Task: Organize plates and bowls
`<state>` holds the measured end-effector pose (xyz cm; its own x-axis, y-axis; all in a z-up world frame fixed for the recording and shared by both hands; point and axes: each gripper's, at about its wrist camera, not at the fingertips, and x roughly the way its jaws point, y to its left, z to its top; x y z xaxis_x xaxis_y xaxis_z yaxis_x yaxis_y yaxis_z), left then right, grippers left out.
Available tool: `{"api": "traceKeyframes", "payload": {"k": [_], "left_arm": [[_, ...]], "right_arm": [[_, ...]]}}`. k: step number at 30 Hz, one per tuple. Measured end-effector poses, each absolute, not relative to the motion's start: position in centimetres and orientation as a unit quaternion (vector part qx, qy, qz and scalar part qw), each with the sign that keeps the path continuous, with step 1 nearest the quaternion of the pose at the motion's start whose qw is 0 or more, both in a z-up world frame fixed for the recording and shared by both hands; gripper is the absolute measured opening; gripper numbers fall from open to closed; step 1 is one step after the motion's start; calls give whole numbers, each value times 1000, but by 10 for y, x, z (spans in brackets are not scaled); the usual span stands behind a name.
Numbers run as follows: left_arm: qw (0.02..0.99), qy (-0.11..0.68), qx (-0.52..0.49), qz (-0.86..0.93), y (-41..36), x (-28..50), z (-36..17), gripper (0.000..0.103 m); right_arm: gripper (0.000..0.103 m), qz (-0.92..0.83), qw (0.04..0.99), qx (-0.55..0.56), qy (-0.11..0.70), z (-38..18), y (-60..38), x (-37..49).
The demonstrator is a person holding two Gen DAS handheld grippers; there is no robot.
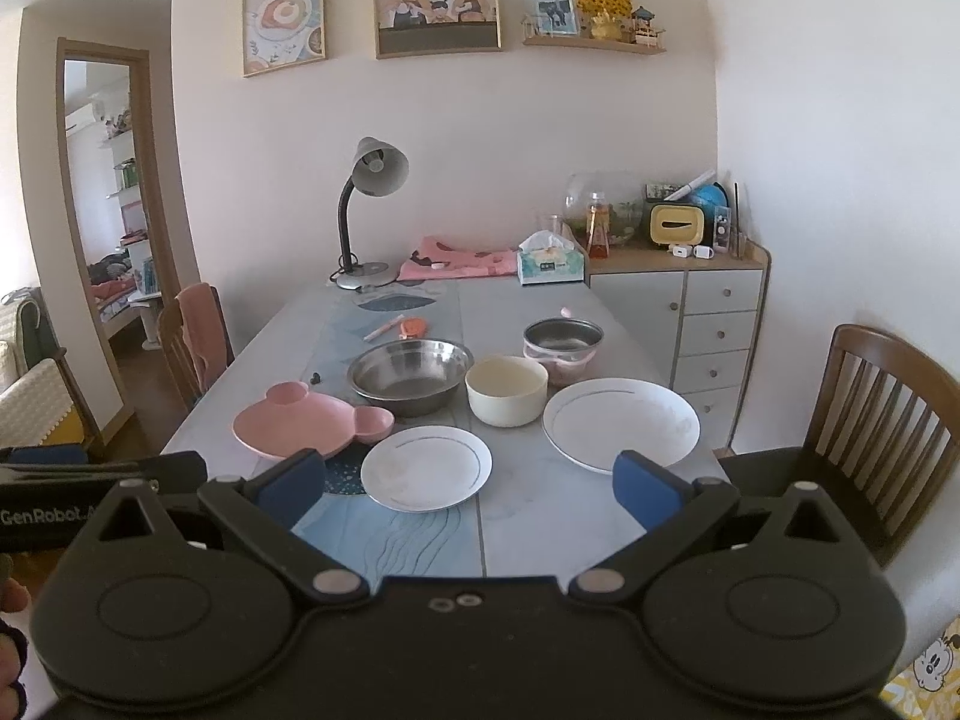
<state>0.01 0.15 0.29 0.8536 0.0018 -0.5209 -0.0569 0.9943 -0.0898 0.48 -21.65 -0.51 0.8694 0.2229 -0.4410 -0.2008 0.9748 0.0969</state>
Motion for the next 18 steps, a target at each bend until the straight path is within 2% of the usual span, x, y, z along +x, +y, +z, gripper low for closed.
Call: {"api": "traceKeyframes", "payload": {"k": [18], "left_arm": [[962,269,-52,12,2,-2,4,103]], "right_arm": [[103,106,967,22,230,-3,-215,3]]}}
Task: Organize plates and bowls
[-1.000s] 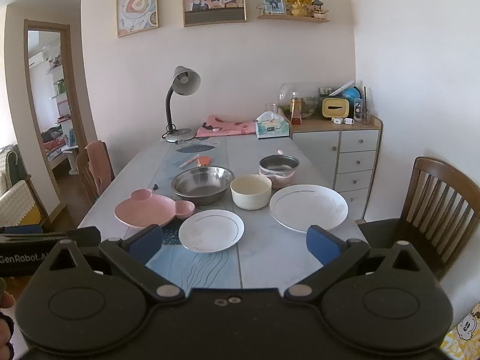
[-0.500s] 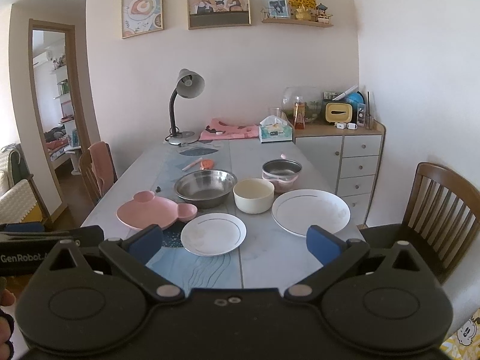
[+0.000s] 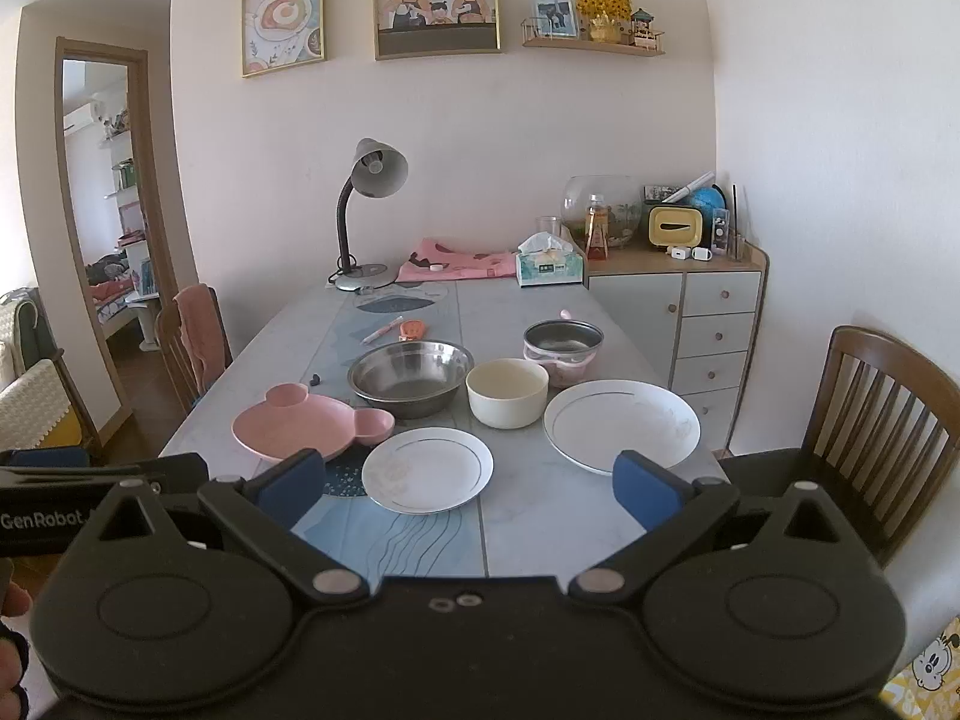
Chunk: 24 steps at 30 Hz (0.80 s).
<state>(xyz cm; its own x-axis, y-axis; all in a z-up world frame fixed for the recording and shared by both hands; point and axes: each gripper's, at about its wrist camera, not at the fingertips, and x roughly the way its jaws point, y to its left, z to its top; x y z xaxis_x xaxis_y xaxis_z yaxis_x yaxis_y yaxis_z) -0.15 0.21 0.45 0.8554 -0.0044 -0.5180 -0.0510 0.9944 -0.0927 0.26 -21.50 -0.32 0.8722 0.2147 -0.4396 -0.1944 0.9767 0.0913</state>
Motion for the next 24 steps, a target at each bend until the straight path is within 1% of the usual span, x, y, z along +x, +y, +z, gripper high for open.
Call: {"api": "traceKeyframes", "payload": {"k": [11,24], "left_arm": [[962,266,-55,6,3,-1,6,103],[964,262,-53,4,1,16,7,103]], "right_arm": [[103,102,968,21,230,-1,-216,4],[103,98,968,22,231,1,-221,20]]}}
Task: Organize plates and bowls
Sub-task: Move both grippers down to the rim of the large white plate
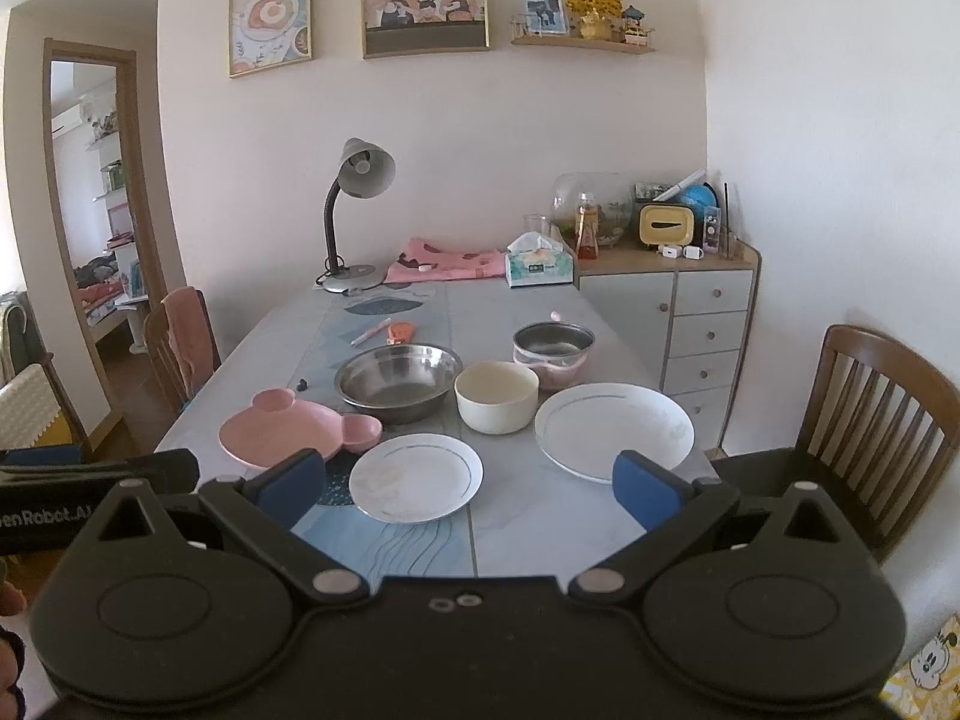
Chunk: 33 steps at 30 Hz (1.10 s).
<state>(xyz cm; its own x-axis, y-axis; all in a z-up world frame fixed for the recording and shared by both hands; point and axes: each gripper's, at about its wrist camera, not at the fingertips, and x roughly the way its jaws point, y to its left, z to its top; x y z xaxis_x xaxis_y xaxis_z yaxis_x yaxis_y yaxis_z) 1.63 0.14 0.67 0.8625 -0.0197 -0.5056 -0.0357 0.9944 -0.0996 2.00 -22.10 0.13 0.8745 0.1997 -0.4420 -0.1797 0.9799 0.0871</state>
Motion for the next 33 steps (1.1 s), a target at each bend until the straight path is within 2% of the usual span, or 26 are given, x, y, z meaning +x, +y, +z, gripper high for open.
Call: {"api": "traceKeyframes", "payload": {"k": [22,33], "left_arm": [[962,268,-45,26,-95,140,2,103],[942,329,-54,43,-138,211,-28,103]], "right_arm": [[103,138,966,-3,219,-5,-301,137],[101,178,945,-13,275,-30,-345,216]]}}
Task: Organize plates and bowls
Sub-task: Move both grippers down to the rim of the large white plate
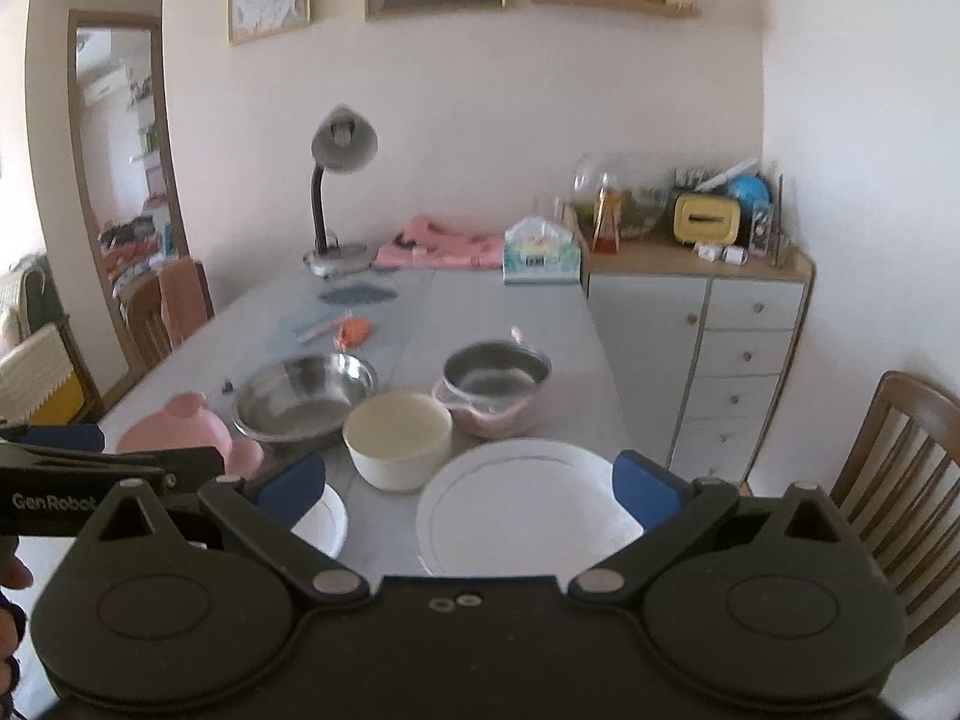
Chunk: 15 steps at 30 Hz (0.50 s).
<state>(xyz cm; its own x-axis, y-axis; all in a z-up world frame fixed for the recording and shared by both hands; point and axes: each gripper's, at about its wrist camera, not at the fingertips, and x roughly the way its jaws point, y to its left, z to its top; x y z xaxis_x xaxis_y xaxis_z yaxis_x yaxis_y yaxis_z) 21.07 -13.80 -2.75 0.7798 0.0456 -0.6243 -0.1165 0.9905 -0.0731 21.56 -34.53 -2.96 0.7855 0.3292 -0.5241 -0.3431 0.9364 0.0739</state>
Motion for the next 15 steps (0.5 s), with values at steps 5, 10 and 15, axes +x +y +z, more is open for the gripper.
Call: {"api": "traceKeyframes", "payload": {"k": [5,10,15], "left_arm": [[932,358,-51,35,-154,242,-45,103],[920,387,-51,21,-166,277,-63,102],[909,413,-49,14,-179,311,-82,101]], "right_arm": [[100,186,931,-29,312,-50,-359,252],[92,179,920,-38,347,-69,-374,294],[86,174,904,-40,388,-89,-390,340]]}}
